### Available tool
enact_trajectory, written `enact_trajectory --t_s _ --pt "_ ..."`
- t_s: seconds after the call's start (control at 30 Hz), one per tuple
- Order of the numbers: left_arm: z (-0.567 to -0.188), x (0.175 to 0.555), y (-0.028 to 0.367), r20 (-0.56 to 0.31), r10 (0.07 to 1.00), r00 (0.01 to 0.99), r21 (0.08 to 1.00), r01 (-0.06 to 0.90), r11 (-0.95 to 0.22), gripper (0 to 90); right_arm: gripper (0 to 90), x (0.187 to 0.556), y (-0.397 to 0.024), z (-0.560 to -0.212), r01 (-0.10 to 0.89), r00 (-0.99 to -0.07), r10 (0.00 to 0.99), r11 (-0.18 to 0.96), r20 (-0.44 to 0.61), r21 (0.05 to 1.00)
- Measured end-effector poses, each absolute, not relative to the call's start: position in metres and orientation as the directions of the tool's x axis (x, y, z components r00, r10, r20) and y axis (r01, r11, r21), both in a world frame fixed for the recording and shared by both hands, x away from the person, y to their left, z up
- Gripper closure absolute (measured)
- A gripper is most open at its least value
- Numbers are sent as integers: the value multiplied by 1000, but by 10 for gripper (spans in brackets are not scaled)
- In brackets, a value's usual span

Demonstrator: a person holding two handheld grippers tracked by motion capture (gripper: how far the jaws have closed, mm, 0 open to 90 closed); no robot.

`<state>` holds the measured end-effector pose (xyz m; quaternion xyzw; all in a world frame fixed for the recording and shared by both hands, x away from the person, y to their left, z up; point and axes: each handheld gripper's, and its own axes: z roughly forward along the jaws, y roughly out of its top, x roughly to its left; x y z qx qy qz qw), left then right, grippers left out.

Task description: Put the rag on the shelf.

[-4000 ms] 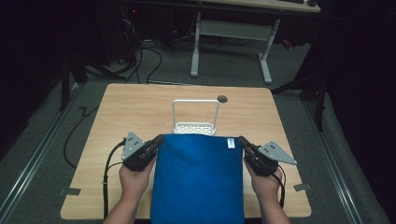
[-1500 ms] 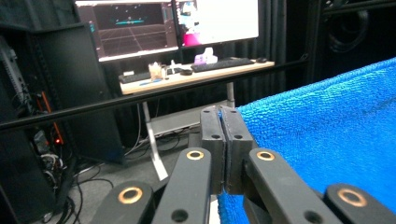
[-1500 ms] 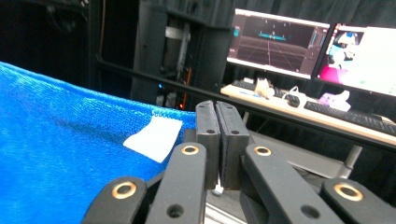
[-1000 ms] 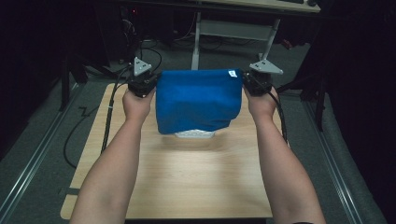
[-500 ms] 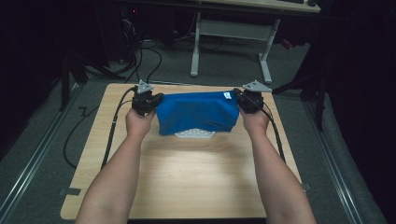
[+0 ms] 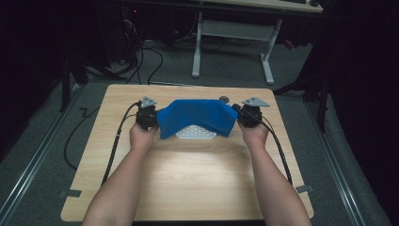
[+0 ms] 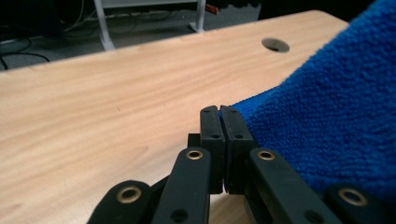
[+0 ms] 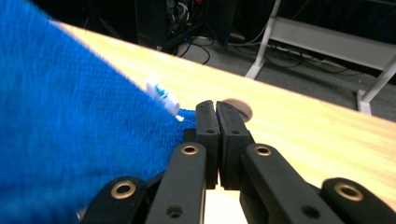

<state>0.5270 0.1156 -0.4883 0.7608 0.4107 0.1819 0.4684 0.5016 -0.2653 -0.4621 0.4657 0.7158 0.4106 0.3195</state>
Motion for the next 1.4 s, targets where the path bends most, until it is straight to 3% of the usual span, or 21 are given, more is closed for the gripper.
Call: enact_trajectory --t_s 0.57,1.03,1.2,1.4 --pt "-509 515 111 -119 783 610 835 488 -254 888 890 494 -265 -497 468 -353 935 205 -31 859" --pt "-511 509 113 -103 796 596 838 484 -254 867 856 490 -261 -500 481 -364 931 214 -29 850" --pt "-509 508 116 -104 808 580 836 491 -245 810 779 489 -264 -493 473 -357 934 209 -31 856" --pt "-505 508 118 -103 836 539 847 488 -210 664 710 487 -268 -485 471 -338 941 192 -25 861"
